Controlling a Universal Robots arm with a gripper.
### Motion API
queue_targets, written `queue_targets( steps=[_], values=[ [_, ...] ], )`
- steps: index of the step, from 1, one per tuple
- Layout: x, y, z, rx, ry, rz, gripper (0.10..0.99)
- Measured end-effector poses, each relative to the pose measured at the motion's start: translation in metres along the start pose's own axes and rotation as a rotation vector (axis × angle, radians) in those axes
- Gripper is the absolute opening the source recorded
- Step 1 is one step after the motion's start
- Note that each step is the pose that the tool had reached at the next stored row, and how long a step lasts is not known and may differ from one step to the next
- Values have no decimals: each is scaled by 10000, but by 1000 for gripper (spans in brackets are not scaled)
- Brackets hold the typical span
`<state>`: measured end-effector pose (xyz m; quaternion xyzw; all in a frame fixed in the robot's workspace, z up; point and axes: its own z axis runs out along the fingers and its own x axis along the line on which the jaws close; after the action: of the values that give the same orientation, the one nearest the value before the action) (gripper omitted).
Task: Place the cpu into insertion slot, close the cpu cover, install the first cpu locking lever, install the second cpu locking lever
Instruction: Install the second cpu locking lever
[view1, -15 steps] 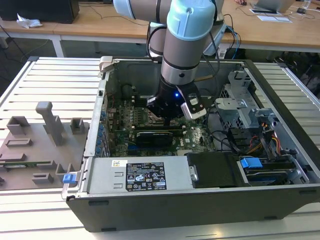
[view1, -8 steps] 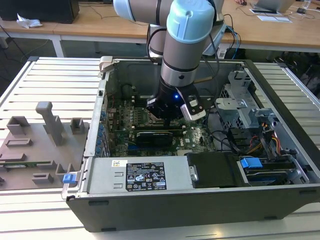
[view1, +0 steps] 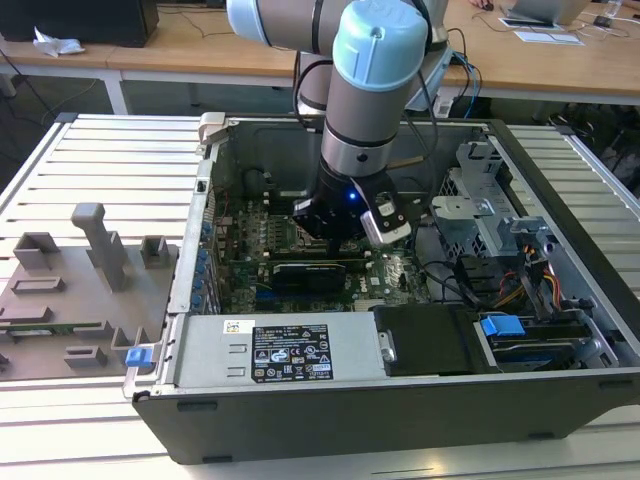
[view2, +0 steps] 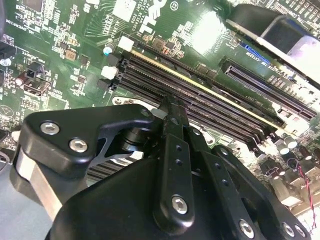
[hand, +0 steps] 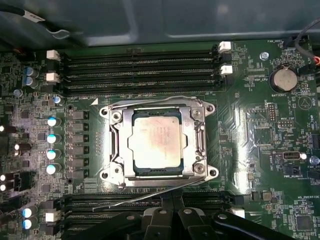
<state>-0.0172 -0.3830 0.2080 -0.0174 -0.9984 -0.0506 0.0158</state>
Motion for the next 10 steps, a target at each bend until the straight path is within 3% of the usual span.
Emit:
queue_targets(
  steps=[6, 10],
  values=[
    [2, -6, 51, 3, 1, 0, 106],
    [27, -6, 44, -7, -56, -10, 106]
  ],
)
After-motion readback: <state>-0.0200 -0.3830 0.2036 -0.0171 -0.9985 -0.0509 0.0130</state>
